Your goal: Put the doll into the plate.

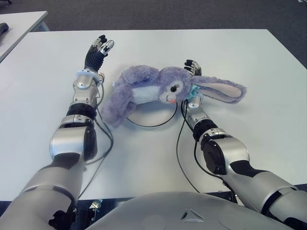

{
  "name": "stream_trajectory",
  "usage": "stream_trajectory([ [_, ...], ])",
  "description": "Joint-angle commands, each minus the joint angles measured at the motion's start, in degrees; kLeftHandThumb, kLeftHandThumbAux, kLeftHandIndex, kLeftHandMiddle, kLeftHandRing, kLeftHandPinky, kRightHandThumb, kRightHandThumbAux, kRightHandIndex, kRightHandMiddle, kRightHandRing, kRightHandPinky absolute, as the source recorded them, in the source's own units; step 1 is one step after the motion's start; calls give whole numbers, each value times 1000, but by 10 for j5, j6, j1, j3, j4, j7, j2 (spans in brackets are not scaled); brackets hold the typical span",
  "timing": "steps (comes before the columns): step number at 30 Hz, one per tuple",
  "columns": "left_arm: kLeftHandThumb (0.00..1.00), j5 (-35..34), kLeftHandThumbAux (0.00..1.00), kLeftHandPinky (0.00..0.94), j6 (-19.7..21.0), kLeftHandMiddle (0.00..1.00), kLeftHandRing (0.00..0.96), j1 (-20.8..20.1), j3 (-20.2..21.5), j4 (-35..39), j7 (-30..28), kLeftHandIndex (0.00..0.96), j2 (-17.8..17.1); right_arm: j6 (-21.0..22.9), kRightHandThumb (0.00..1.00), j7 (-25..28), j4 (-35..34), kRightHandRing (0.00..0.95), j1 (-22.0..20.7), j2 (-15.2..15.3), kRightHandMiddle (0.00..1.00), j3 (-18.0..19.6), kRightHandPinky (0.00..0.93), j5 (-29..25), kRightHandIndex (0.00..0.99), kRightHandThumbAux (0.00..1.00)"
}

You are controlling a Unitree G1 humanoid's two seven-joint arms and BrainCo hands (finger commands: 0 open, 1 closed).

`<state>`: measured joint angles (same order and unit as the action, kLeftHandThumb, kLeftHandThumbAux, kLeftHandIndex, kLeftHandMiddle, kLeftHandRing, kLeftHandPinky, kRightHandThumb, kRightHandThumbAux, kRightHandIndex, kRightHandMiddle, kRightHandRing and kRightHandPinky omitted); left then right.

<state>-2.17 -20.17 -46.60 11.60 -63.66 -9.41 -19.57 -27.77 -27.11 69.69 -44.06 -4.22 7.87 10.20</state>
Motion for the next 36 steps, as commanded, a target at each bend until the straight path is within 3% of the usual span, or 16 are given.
stream_trajectory([
  [1,0,-17,429,0,-6,0,0,11,13,-23,-9,0,7,78,586,2,85,251,125,-37,269,7,242,-8,231,900],
  [7,0,-23,427,0,-8,0,0,17,17,-27,-12,0,11,76,583,0,85,251,125,-36,268,6,242,-6,238,897],
  [16,0,-39,439,0,-17,0,0,39,21,-34,-16,0,48,78,545,-2,85,246,125,-34,263,4,219,-4,236,901],
  [23,0,-52,442,0,-28,0,0,56,31,-49,-32,0,55,87,482,0,86,226,124,-31,241,1,201,-1,222,908],
  [31,0,-62,432,0,-58,4,0,88,44,-56,-54,0,57,80,462,-2,85,216,126,-28,232,5,195,-3,225,905],
  [36,0,-61,428,0,-104,15,0,120,49,-61,-48,0,71,71,498,12,85,217,128,-24,237,5,200,-3,238,892],
])
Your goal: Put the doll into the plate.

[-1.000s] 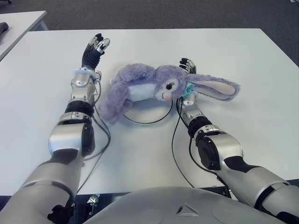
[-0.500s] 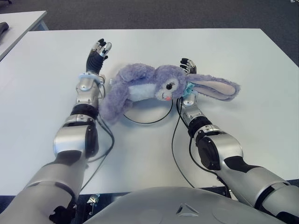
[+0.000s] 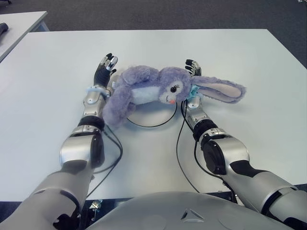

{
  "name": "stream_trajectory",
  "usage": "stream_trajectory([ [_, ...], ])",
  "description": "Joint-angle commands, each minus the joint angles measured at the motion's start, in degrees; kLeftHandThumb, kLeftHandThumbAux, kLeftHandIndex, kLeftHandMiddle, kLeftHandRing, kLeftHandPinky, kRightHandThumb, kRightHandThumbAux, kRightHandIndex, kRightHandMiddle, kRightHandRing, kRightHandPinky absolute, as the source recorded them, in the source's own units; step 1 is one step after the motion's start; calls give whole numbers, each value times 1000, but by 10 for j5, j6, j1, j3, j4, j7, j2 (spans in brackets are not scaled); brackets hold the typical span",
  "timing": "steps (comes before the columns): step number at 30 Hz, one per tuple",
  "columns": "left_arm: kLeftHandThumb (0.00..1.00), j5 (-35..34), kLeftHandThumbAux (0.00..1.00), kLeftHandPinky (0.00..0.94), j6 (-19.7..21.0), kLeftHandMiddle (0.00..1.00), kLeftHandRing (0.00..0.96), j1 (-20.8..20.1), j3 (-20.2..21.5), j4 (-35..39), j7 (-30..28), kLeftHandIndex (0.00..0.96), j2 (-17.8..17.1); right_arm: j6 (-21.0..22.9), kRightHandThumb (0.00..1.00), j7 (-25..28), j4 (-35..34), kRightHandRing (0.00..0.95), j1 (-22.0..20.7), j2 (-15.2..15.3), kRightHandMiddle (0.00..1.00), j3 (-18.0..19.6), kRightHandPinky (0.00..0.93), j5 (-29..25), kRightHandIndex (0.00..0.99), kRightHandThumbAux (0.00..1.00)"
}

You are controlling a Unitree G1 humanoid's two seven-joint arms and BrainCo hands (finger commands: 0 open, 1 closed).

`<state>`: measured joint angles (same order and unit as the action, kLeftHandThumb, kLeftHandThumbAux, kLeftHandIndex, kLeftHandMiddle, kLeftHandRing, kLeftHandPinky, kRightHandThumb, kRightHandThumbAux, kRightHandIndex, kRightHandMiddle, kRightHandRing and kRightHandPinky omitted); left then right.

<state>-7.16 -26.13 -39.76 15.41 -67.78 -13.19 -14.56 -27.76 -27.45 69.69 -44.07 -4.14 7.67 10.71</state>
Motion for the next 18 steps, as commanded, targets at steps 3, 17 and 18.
stream_trajectory([
  [3,0,-6,427,0,-69,9,0,69,10,-28,7,0,35,68,502,21,84,222,129,-22,241,5,203,-6,240,890],
  [17,0,2,436,0,-112,15,0,109,24,-61,95,0,75,56,557,30,82,240,132,-21,265,8,215,-8,238,906],
  [18,0,3,435,0,-114,15,0,112,25,-62,100,0,76,55,565,30,82,241,132,-21,265,8,214,-8,238,905],
])
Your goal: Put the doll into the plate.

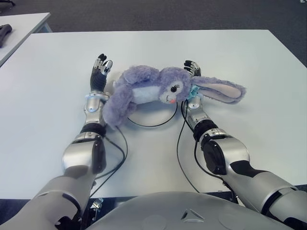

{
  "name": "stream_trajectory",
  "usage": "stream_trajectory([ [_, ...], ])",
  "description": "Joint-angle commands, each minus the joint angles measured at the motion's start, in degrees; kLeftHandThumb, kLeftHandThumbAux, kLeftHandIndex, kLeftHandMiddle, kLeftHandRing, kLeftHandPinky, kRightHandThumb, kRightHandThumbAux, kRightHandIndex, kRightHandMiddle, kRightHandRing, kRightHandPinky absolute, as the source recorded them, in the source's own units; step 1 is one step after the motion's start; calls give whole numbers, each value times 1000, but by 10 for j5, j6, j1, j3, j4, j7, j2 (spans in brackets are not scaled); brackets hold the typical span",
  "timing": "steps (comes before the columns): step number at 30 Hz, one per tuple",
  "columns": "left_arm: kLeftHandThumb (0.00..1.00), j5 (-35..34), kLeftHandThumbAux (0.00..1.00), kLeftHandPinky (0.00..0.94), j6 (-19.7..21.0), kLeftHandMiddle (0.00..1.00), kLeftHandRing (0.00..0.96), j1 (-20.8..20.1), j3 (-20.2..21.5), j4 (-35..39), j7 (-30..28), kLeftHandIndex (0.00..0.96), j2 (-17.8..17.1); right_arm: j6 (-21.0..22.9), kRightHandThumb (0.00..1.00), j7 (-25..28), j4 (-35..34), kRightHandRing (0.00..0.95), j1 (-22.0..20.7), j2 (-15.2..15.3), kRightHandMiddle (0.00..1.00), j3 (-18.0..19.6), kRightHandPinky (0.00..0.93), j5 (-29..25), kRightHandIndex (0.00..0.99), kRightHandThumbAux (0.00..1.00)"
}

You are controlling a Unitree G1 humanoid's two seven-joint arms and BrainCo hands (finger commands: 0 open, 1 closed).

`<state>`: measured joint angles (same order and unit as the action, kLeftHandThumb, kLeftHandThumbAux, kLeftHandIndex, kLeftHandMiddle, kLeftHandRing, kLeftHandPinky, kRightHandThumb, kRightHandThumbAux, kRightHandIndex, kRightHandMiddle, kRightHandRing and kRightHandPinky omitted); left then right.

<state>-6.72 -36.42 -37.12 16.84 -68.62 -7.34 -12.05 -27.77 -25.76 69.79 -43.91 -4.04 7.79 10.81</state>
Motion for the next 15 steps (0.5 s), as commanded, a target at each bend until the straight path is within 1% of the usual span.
stream_trajectory([
  [1,0,-1,434,0,-14,15,0,92,11,-55,51,0,53,53,572,14,81,241,131,-22,266,7,214,-9,238,904],
  [6,0,5,430,0,-18,18,0,108,10,-60,82,0,61,46,599,15,80,246,133,-22,273,9,221,-11,241,904],
  [9,0,10,423,0,-15,19,0,114,6,-63,103,0,68,44,621,16,80,248,134,-22,281,10,220,-12,247,904],
  [14,0,20,415,0,-2,19,0,121,-1,-66,125,0,80,46,630,18,80,245,134,-23,282,12,213,-14,251,903],
  [15,0,23,412,0,-2,13,0,123,-3,-69,132,0,87,47,631,19,80,244,134,-23,280,12,211,-14,251,902],
])
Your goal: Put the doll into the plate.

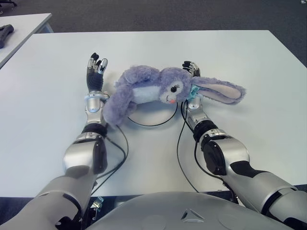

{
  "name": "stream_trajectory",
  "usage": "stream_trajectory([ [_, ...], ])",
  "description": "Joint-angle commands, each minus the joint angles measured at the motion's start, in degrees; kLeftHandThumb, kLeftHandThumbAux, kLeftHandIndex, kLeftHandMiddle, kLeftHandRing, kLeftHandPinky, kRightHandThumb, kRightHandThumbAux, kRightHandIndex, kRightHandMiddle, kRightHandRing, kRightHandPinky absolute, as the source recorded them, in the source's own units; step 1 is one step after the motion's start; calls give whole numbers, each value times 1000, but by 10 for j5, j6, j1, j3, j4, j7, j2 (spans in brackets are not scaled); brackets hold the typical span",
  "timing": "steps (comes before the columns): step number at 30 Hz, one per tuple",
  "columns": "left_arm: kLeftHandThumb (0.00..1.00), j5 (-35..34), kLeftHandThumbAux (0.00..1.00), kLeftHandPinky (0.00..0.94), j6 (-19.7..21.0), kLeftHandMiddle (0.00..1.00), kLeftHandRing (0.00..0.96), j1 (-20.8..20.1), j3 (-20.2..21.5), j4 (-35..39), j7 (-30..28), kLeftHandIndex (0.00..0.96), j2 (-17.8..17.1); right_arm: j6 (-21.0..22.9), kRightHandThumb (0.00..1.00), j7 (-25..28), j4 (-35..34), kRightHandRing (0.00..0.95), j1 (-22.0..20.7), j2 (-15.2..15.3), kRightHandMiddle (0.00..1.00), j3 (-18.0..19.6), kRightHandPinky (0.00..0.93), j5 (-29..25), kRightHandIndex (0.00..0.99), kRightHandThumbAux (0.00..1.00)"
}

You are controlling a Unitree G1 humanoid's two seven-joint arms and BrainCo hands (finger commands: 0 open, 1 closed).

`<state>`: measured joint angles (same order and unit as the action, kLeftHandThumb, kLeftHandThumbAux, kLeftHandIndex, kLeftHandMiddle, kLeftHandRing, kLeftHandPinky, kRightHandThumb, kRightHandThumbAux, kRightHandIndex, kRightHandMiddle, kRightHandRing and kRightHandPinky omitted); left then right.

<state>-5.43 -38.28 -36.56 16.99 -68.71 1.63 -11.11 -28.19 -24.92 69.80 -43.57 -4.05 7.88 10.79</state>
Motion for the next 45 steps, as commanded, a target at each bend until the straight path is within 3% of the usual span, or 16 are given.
stream_trajectory([
  [1,0,13,410,0,16,10,0,119,-6,-69,48,0,83,52,630,12,80,243,131,-23,279,11,210,-14,251,901],
  [11,0,10,404,0,26,0,0,141,7,-75,34,0,103,47,634,16,79,241,134,-26,278,14,211,-17,245,897],
  [22,0,-3,417,5,44,17,0,148,23,-76,-2,0,90,37,629,16,78,235,139,-30,268,18,210,-21,245,901],
  [31,0,-5,497,5,99,40,13,139,30,-76,-3,0,82,35,660,14,79,243,139,-31,286,17,204,-22,255,905],
  [37,0,-4,534,0,115,26,6,134,34,-76,-7,0,82,31,677,16,79,253,140,-31,292,17,218,-23,259,905],
  [45,0,-14,687,5,140,11,0,128,44,-77,-14,0,79,31,689,26,79,259,140,-30,297,17,222,-24,251,905],
])
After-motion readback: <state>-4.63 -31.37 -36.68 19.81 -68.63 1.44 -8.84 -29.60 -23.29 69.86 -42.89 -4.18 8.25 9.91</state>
